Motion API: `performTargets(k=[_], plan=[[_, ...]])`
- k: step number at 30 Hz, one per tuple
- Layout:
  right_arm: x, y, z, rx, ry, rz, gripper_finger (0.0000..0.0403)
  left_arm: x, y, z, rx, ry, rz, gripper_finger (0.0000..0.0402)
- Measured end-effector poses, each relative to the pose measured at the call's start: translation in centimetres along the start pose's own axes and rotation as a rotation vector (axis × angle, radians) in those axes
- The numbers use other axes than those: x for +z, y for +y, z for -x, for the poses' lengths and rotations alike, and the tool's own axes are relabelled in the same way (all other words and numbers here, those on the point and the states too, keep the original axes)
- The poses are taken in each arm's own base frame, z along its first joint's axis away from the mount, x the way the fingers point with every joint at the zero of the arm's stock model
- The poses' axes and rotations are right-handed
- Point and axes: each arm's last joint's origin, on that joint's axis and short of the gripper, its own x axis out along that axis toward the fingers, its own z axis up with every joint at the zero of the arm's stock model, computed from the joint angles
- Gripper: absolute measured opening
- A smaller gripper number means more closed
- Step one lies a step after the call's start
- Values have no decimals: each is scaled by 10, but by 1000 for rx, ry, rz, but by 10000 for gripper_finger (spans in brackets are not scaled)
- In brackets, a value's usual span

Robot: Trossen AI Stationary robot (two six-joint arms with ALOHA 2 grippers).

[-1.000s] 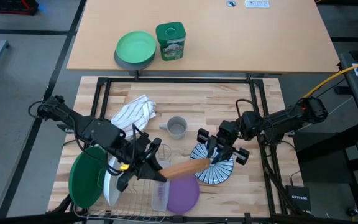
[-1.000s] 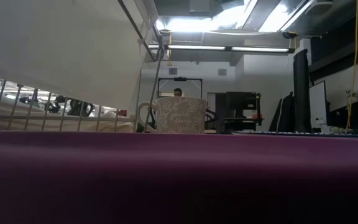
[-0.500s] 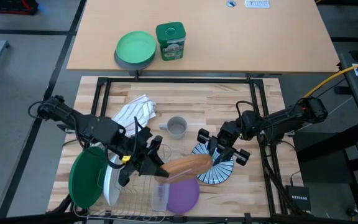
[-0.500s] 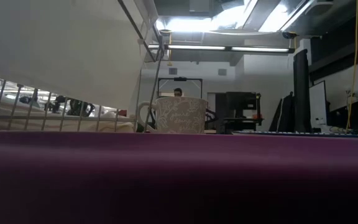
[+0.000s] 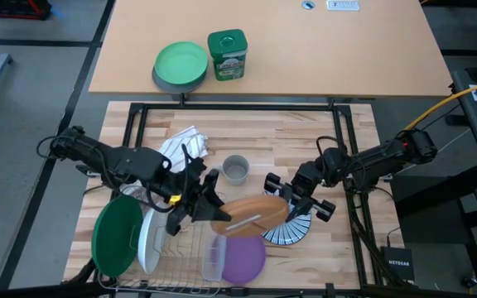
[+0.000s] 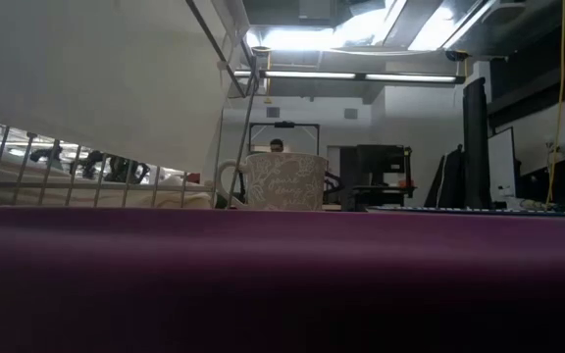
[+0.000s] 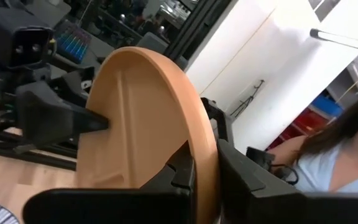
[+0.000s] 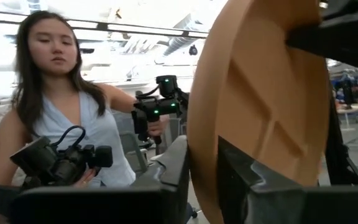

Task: Sort dishes
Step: Put the brown plate into the dish rack

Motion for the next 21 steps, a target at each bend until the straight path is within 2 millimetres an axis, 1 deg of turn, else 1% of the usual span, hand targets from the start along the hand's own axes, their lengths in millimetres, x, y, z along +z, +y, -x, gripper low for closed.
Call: performTargets(k=[2, 4, 8, 13, 18, 21], plan=[[1, 1, 0, 10, -2, 14, 42, 1, 1, 0, 4, 0, -20, 31], [1, 1, 0, 13, -5, 16, 35, 1, 2, 0, 7, -1, -40, 39], [1, 2, -1, 10, -6, 6, 31, 1, 4, 0, 43, -13, -77, 71], [1, 1, -1, -8, -15, -4, 21, 4, 9, 0, 142, -76, -81, 118], [0, -1, -1, -31, -13, -27, 20, 9, 15, 0, 155, -87, -85, 156], [0, -2, 0, -50, -23, -29, 20, 12, 20, 2, 166, -82, -136, 171]])
